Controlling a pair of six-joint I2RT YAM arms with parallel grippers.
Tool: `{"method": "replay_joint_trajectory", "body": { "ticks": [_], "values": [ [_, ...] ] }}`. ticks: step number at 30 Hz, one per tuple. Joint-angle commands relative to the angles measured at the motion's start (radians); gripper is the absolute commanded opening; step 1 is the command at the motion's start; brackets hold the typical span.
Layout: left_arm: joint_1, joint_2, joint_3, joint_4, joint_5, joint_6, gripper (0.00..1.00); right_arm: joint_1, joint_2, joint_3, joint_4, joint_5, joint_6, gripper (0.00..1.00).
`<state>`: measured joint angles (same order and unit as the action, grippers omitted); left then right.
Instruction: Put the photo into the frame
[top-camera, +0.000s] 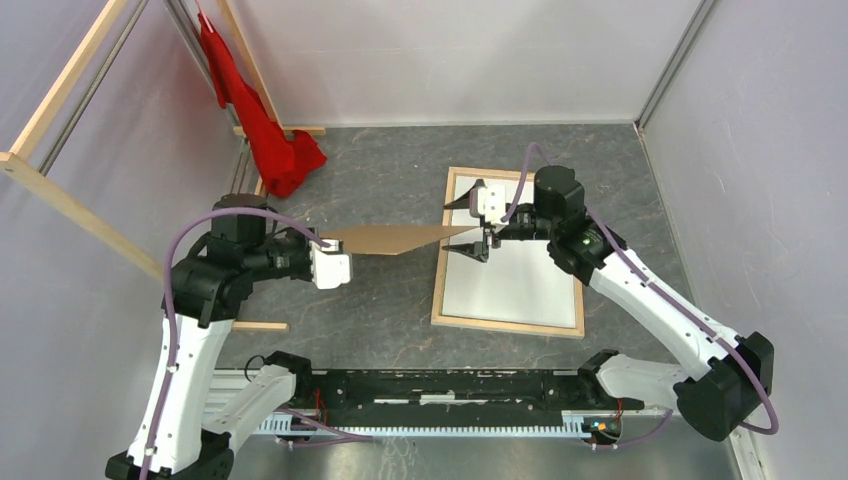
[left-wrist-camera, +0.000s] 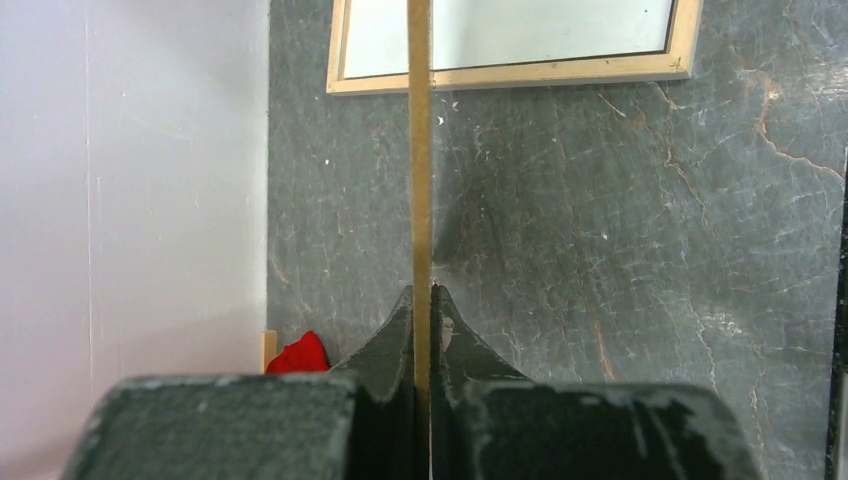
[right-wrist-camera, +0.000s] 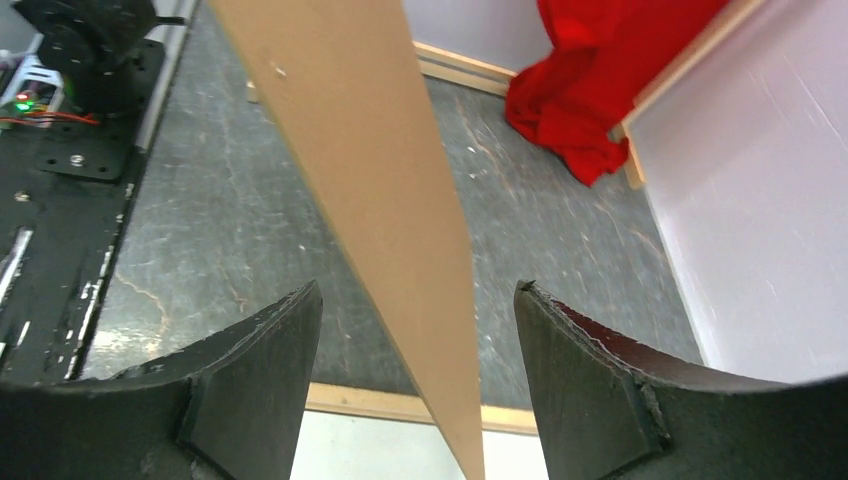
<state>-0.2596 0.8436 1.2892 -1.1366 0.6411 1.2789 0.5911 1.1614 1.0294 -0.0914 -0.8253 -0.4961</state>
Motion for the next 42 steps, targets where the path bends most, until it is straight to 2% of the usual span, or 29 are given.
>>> {"method": "replay_joint_trajectory", "body": {
  "ticks": [1,8,11,17,22,23,24,25,26,27,28,29,30,36,42],
  "values": [
    [0.000,-0.007,0.056,0.022,0.050,0.071,0.02,0.056,0.008,0.031,0.035,-0.043,-0.044,0.77],
    [0.000,-0.017,0.056,0.012,0.042,0.081,0.02,0.113,0.047,0.009,0.084,0.018,-0.005,0.77],
    [0.000,-0.017,0.060,0.012,0.044,0.080,0.02,0.135,0.078,0.004,0.140,0.077,0.026,0.72],
    [0.000,-0.004,0.075,0.019,0.045,0.071,0.02,0.167,0.160,0.034,0.187,0.171,0.062,0.46],
    [0.000,0.008,0.094,0.093,0.051,0.012,0.02,0.172,0.184,0.049,0.249,0.236,0.103,0.23],
    [0.000,0.007,0.092,0.107,0.051,0.008,0.03,0.172,0.182,0.048,0.269,0.241,0.112,0.14],
    [0.000,0.005,0.088,0.122,0.048,-0.001,0.15,0.172,0.181,0.045,0.293,0.241,0.124,0.07],
    [0.000,0.004,0.084,0.138,0.046,-0.010,0.32,0.173,0.181,0.042,0.323,0.248,0.146,0.00],
    [0.000,0.002,0.080,0.154,0.041,-0.018,0.47,0.173,0.181,0.043,0.346,0.263,0.176,0.00],
    [0.000,-0.004,0.070,0.186,0.033,-0.048,0.74,0.172,0.182,0.044,0.372,0.278,0.213,0.00],
    [0.000,-0.011,0.059,0.226,0.025,-0.078,0.88,0.171,0.181,0.045,0.390,0.287,0.229,0.00],
    [0.000,-0.018,0.048,0.273,0.015,-0.107,0.96,0.169,0.180,0.043,0.416,0.297,0.251,0.00],
    [0.000,-0.029,0.037,0.317,0.004,-0.132,0.99,0.168,0.178,0.039,0.440,0.304,0.284,0.00],
    [0.000,-0.042,0.017,0.612,-0.117,-0.348,1.00,0.105,0.190,0.031,0.601,0.283,0.524,0.00],
    [0.000,-0.019,0.069,0.724,-0.190,-0.460,1.00,-0.058,0.269,0.035,0.790,0.125,1.032,0.00]
  ]
}}
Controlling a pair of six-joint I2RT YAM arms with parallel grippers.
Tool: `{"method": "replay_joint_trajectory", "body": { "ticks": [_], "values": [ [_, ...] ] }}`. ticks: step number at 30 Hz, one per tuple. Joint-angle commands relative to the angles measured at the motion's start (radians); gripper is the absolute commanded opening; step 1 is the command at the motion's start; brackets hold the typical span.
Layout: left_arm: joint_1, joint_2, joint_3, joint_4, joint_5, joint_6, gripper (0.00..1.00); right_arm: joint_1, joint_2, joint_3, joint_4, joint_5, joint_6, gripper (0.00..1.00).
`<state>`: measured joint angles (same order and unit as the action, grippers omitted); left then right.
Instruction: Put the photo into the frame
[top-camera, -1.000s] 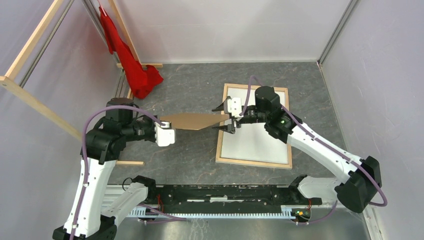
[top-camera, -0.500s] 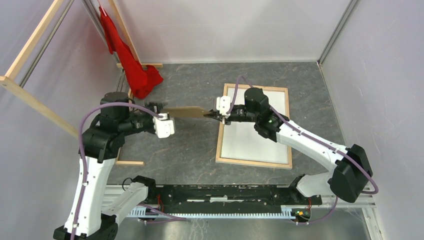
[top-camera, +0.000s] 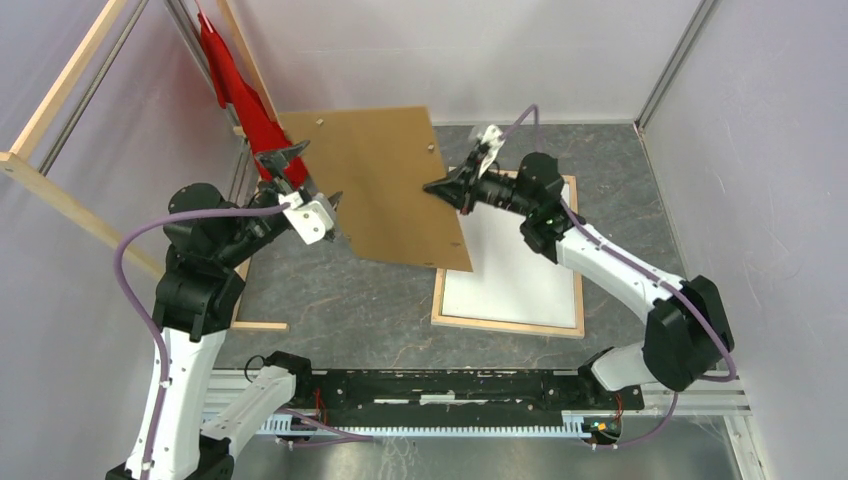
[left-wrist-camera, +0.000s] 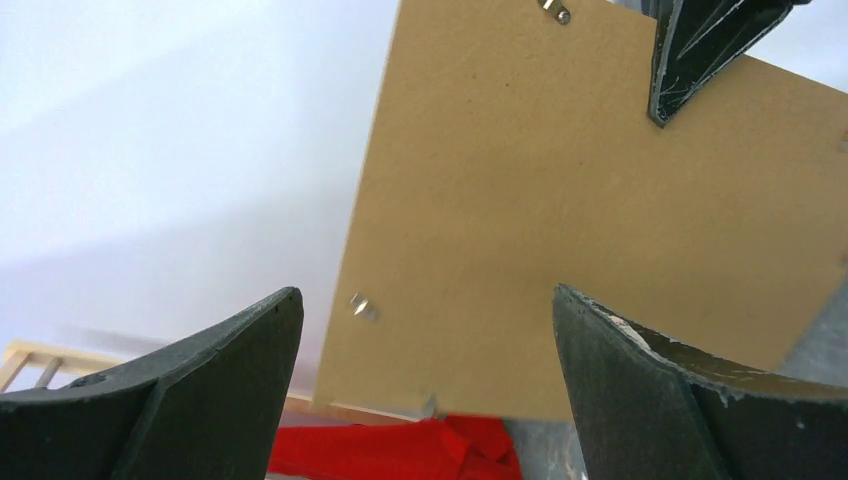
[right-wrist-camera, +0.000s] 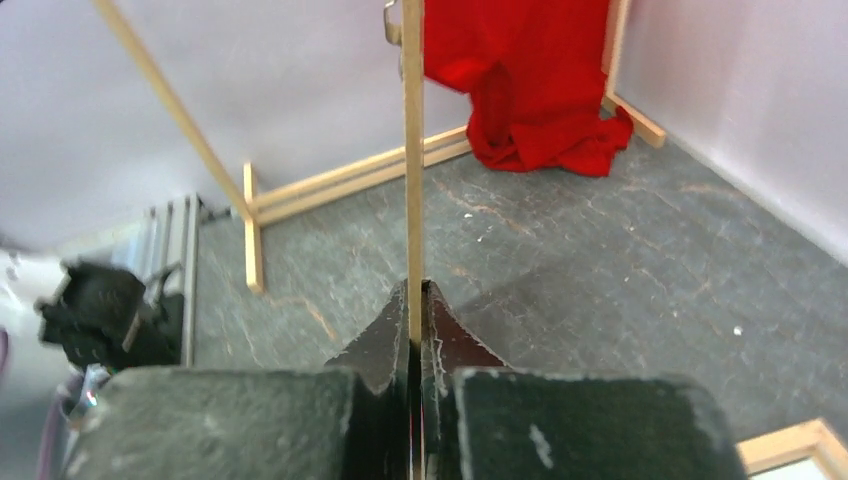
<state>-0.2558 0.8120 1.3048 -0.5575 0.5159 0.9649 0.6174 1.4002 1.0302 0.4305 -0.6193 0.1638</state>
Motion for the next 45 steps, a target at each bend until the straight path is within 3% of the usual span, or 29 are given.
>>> {"method": "replay_joint_trajectory", "body": {
  "ticks": [1,6,13,22,31,39,45],
  "values": [
    [-0.003,0.016,0.065,0.142,-0.079,-0.148,1.00,-0.099,0.038,0.032,0.287,-0.111,0.423,0.00],
    [-0.003,0.038,0.082,0.137,-0.191,-0.169,1.00,-0.157,0.010,-0.059,0.435,-0.174,0.606,0.00],
    [-0.002,0.098,0.037,0.171,-0.490,-0.195,1.00,-0.252,-0.009,-0.225,0.818,-0.238,1.006,0.00],
    [0.000,0.143,-0.015,0.176,-0.614,-0.221,1.00,-0.318,-0.037,-0.417,1.063,-0.203,1.310,0.00],
    [0.009,0.154,-0.055,0.219,-0.606,-0.254,1.00,-0.319,-0.030,-0.446,1.096,-0.235,1.377,0.00],
    [0.038,0.115,-0.045,0.093,-0.315,-0.256,1.00,-0.319,-0.024,-0.490,1.137,-0.248,1.410,0.00],
    [0.046,0.139,-0.008,0.091,-0.325,-0.261,1.00,-0.319,-0.015,-0.511,1.171,-0.262,1.438,0.00]
  ]
}}
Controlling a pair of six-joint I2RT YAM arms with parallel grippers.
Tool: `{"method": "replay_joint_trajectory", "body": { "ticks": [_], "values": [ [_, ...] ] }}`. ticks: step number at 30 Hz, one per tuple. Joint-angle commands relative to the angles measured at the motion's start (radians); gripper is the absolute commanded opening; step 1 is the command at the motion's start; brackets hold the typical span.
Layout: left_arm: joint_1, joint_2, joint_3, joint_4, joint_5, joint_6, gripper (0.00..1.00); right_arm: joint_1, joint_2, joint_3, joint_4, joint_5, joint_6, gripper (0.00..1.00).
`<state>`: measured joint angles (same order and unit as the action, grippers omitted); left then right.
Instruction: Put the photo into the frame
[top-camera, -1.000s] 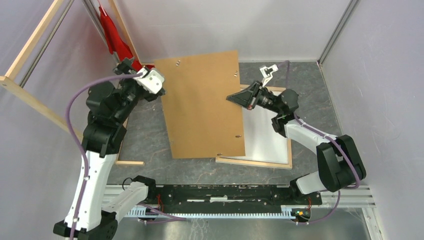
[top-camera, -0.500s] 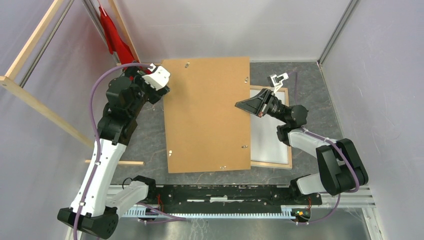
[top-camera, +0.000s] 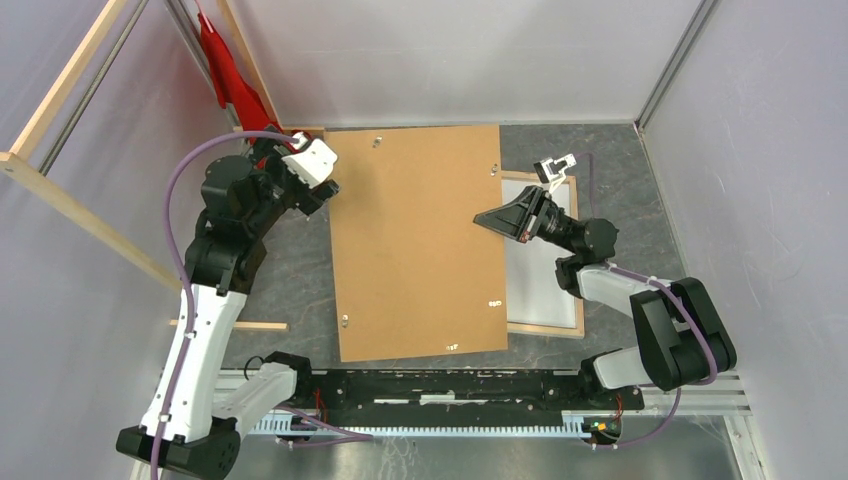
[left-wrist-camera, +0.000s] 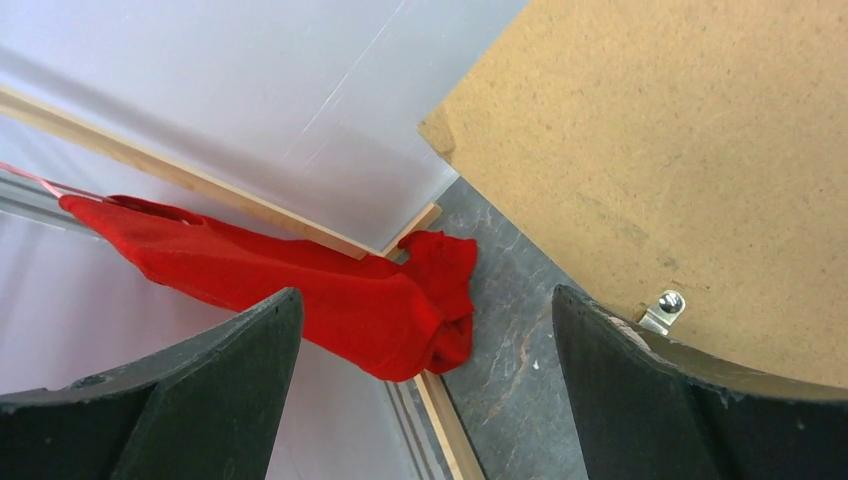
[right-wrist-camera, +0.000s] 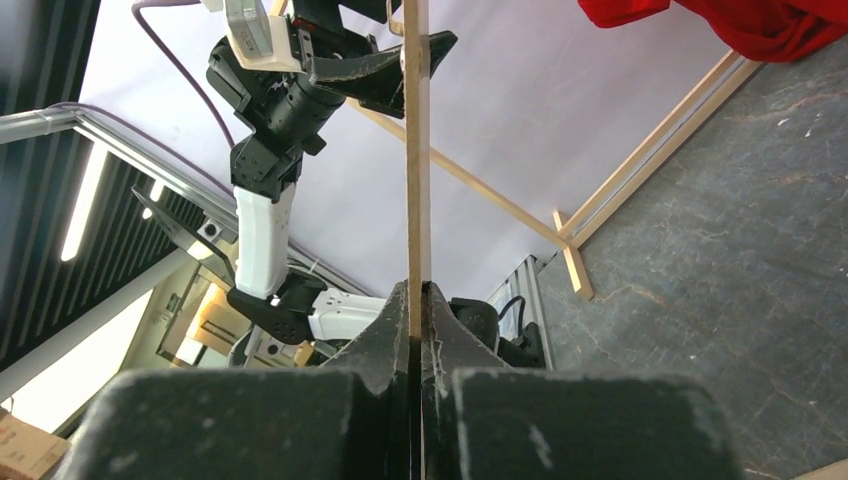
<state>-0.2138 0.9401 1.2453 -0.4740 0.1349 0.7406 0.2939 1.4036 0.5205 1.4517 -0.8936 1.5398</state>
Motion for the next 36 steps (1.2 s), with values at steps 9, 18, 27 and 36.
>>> {"method": "replay_joint_trajectory", "body": {
  "ticks": [9,18,27,36],
  "values": [
    [0.017,0.041,0.038,-0.012,0.087,-0.055,1.00,0.005,-0.017,-0.009,0.182,0.033,0.095,0.00],
    [0.016,0.046,0.001,-0.047,0.109,-0.089,1.00,0.018,-0.018,-0.017,0.141,0.093,0.052,0.00],
    [0.000,0.040,-0.064,-0.067,0.115,-0.113,1.00,0.050,-0.078,-0.013,-0.064,0.204,-0.107,0.00],
    [-0.007,0.032,-0.134,-0.052,0.107,-0.097,1.00,0.078,-0.052,-0.041,-0.030,0.303,-0.072,0.00]
  ]
}}
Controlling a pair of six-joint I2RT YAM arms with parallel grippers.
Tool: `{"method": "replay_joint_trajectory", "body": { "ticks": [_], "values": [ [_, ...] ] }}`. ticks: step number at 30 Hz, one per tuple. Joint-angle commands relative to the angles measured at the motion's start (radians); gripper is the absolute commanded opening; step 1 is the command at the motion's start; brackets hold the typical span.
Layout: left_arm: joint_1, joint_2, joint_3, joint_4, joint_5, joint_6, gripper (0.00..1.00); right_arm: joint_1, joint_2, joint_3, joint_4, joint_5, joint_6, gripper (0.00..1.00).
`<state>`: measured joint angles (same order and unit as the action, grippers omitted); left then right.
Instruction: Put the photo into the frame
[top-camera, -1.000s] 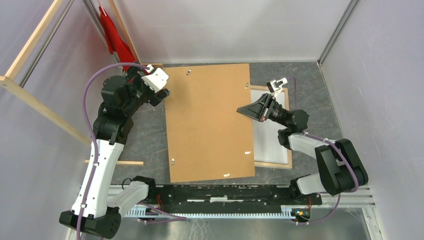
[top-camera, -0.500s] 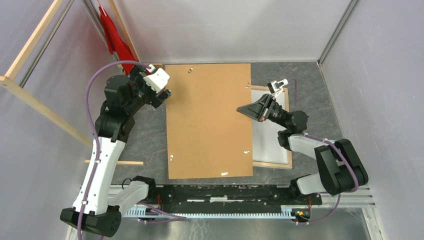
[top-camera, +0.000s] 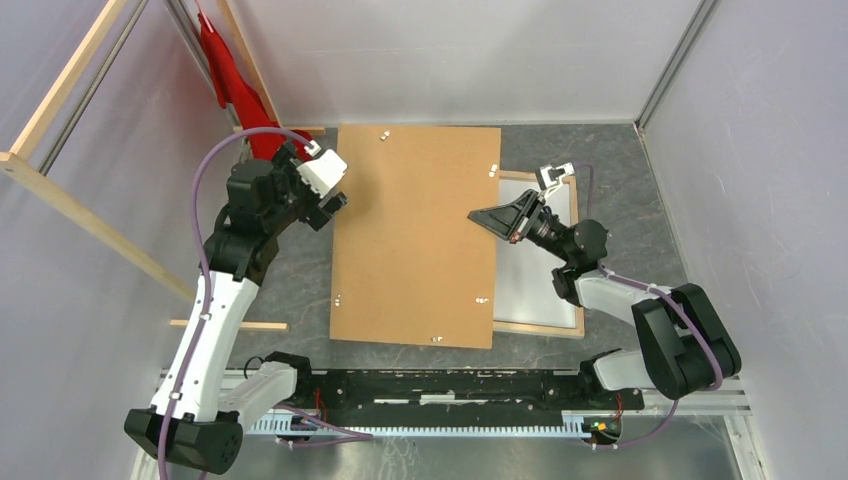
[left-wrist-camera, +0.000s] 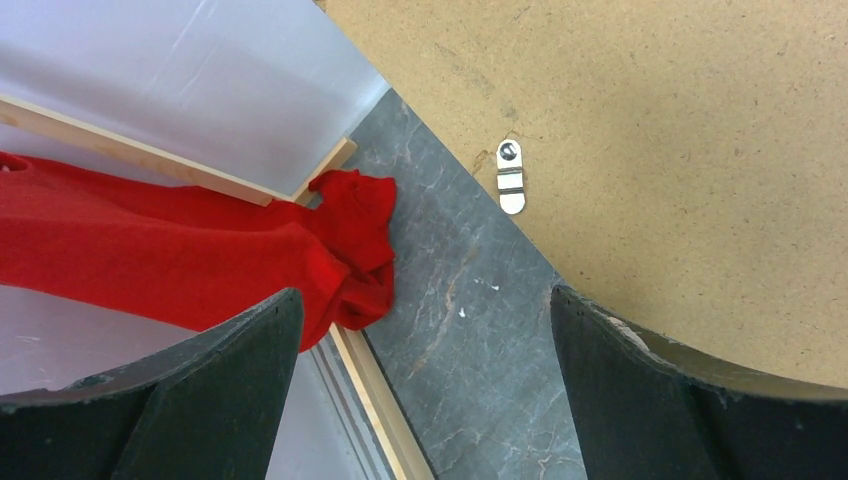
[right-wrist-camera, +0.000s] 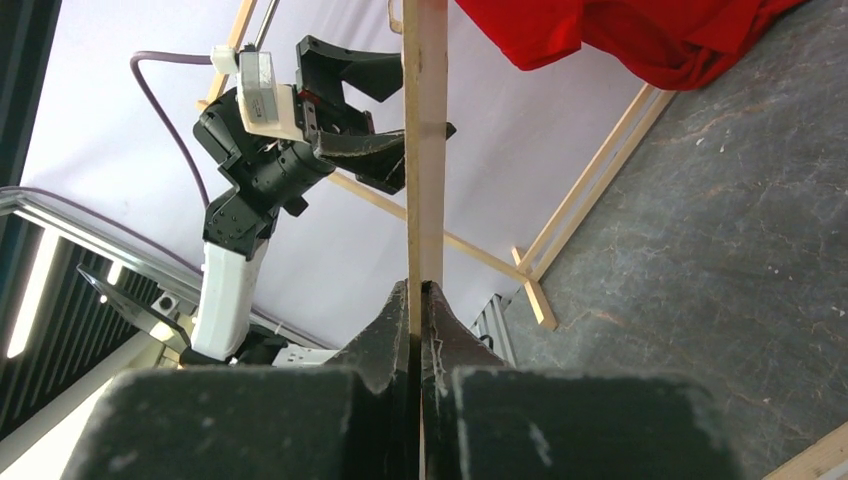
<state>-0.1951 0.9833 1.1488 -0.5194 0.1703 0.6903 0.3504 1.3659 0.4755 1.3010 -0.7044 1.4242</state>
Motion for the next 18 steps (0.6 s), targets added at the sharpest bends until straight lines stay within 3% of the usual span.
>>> {"method": "replay_joint_trajectory", "body": {
  "ticks": [1,11,18],
  "values": [
    [-0.026,-0.012,-0.042,-0.006,0.072,-0.050,1.00,0.022,-0.013,-0.005,0.129,0.126,0.052,0.00],
    [-0.026,-0.073,-0.139,-0.082,0.083,-0.053,1.00,0.021,-0.007,-0.026,0.140,0.269,0.079,0.00],
    [-0.026,-0.136,-0.199,-0.137,0.072,-0.071,1.00,-0.010,-0.011,-0.030,0.072,0.254,0.044,0.00]
  ]
}}
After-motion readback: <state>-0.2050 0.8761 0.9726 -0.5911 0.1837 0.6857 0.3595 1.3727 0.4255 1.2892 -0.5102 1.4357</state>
